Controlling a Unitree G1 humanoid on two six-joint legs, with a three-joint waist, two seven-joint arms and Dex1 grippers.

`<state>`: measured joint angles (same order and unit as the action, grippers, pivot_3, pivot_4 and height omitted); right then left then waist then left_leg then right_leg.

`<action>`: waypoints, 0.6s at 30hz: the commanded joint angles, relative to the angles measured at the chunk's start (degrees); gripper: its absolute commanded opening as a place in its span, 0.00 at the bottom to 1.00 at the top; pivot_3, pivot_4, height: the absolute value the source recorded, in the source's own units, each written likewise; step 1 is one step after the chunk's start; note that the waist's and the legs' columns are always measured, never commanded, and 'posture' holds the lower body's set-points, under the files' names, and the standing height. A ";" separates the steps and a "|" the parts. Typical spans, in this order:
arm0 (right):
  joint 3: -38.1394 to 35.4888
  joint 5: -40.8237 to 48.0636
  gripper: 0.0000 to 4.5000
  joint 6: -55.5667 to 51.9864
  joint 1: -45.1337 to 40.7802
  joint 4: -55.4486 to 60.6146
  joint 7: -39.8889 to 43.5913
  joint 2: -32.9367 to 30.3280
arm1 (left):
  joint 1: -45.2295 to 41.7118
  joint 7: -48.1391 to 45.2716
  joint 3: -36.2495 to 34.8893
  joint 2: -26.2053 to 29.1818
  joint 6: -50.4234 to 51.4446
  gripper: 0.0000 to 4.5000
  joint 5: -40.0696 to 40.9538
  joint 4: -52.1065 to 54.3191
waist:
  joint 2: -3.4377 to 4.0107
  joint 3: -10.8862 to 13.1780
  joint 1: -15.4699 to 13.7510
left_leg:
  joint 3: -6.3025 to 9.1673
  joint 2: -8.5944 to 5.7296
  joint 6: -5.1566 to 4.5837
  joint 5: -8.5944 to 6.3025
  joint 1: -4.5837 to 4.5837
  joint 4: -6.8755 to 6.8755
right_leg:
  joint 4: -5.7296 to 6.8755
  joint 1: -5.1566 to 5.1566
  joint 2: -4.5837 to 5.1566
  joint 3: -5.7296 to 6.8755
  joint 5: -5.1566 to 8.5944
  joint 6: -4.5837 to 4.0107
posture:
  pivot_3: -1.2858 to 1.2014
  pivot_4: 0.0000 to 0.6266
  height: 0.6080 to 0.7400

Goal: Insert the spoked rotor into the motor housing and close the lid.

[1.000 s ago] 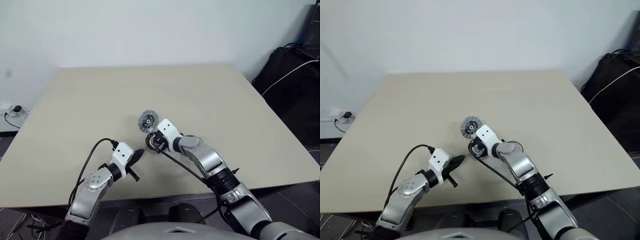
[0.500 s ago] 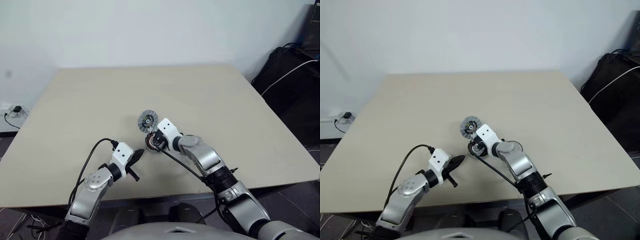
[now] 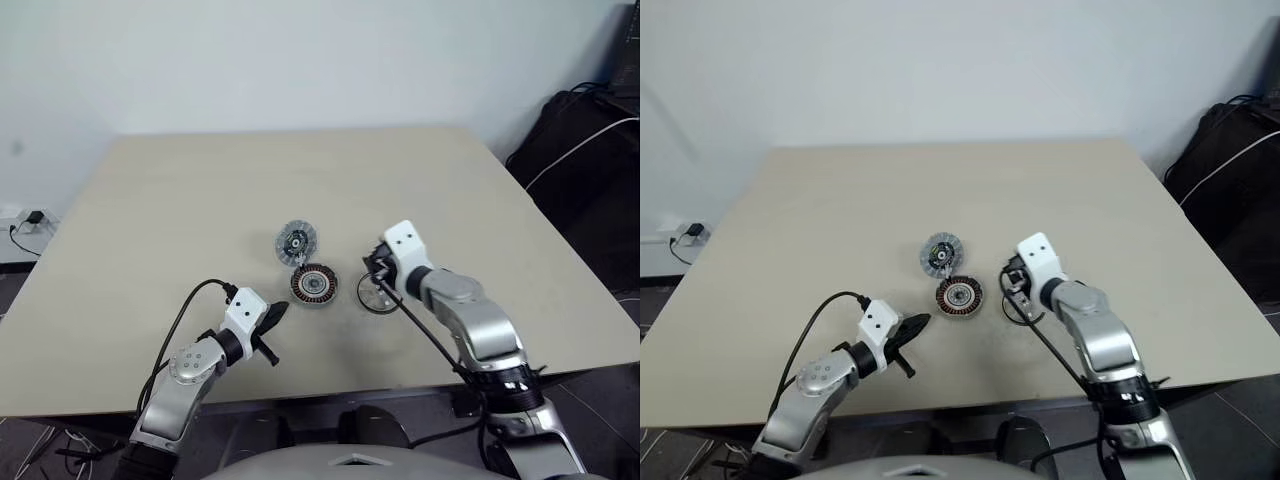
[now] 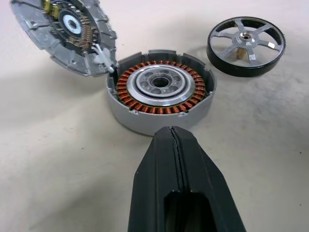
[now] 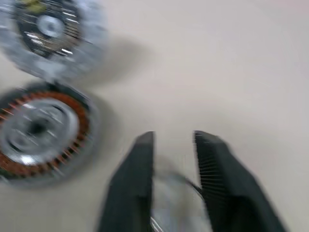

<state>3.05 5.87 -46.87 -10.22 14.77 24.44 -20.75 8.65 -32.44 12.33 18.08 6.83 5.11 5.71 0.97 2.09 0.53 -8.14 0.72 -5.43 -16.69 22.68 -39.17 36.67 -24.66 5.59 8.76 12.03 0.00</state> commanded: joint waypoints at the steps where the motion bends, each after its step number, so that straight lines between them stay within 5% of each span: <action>1: -6.80 3.66 0.58 -2.01 2.28 5.60 -0.53 -0.17 | -0.22 -0.53 0.04 0.05 -1.19 0.00 0.29 0.30 | 0.02 0.02 0.05 | 0.00 0.00 -0.01 -0.01 -0.04 0.00 | 0.00 -0.01 0.00 0.01 0.01 0.00 | 0.52 0.00 1.00; 7: -15.83 9.74 1.00 -8.79 7.28 8.52 -3.61 4.13 | -0.99 -1.45 0.41 0.00 -1.30 0.00 0.29 -0.80 | 0.02 0.03 -0.05 | 0.03 0.01 -0.25 -0.14 -0.08 -0.02 | -0.01 0.00 0.00 0.00 0.00 0.01 | 0.52 0.00 1.00; 18: -34.37 24.75 1.00 -23.74 4.76 3.59 -10.38 17.95 | -1.86 -2.91 0.20 0.17 -1.28 0.00 0.29 -1.90 | 0.25 0.11 0.03 | 0.03 0.00 -0.26 -0.15 -0.07 -0.01 | -0.02 -0.01 -0.01 -0.05 -0.01 0.00 | 0.52 0.00 1.00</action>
<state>-28.97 27.74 -69.67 -3.78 18.03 14.60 -3.46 7.71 -35.07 12.55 18.19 6.81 5.12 3.59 1.23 2.20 0.56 -8.11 0.71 -5.69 -16.84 22.61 -39.18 36.65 -24.67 5.58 8.71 12.02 0.01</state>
